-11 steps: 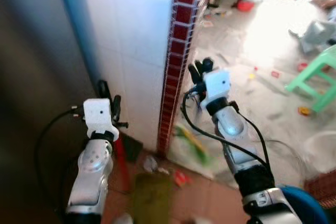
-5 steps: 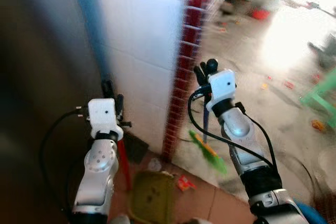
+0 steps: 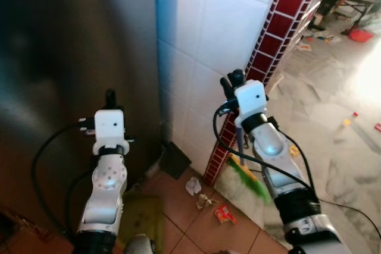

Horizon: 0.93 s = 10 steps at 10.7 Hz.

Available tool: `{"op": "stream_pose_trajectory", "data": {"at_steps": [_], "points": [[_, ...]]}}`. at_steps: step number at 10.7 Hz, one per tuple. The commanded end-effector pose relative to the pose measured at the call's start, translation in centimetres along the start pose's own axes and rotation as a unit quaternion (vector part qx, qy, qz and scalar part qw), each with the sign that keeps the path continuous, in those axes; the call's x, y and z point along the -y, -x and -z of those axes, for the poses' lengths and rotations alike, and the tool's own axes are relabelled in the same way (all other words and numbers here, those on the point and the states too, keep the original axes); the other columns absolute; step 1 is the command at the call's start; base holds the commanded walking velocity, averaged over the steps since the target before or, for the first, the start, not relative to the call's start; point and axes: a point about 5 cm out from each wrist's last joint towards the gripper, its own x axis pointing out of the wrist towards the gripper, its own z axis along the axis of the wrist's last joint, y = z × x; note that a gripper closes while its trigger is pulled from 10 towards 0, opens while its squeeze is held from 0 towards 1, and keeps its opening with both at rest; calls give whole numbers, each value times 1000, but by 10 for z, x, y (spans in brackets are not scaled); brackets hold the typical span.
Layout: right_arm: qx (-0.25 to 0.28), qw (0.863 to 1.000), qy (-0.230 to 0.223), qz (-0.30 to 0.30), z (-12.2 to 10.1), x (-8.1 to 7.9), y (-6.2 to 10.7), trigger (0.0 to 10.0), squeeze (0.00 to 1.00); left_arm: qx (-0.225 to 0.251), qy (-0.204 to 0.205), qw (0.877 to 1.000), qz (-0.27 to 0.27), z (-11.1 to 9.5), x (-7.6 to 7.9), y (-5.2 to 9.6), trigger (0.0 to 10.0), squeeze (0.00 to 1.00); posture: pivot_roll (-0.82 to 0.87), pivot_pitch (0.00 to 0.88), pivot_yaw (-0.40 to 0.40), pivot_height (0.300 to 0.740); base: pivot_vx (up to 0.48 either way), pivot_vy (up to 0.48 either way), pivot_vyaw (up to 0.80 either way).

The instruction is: Sweep floor

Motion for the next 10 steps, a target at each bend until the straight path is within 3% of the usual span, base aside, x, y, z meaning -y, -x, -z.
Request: {"op": "stream_pose_trajectory", "data": {"at_steps": [1, 4, 6, 8, 10], "points": [[40, 999, -14, 4, -16, 4, -5, 10000, 0, 48, 21, 999, 6, -20, 13, -9, 10000, 0, -5, 0, -52, 740, 0, 0, 0], [-10, 1000, 4, -1, -1, 5, -3, 10000, 0, 71, 15, 997, -4, -18, 28, -19, 10000, 0, -19, 0, -53, 740, 0, 0, 0], [-53, 999, 2, -10, 13, -2, 1, 10000, 0, 46, 7, 999, -3, -7, 43, -27, 10000, 0, -29, 0, -55, 740, 0, 0, 0], [-78, 997, -4, -10, 20, -6, 4, 10000, 0, 26, 6, 999, 27, 6, 58, -26, 10000, 0, -50, 0, -48, 740, 0, 0, 0], [-108, 994, -2, 13, 28, -5, 5, 10000, 0, -21, 24, 999, 39, 22, 61, -25, 10000, 0, -47, 0, -47, 740, 0, 0, 0]]}}
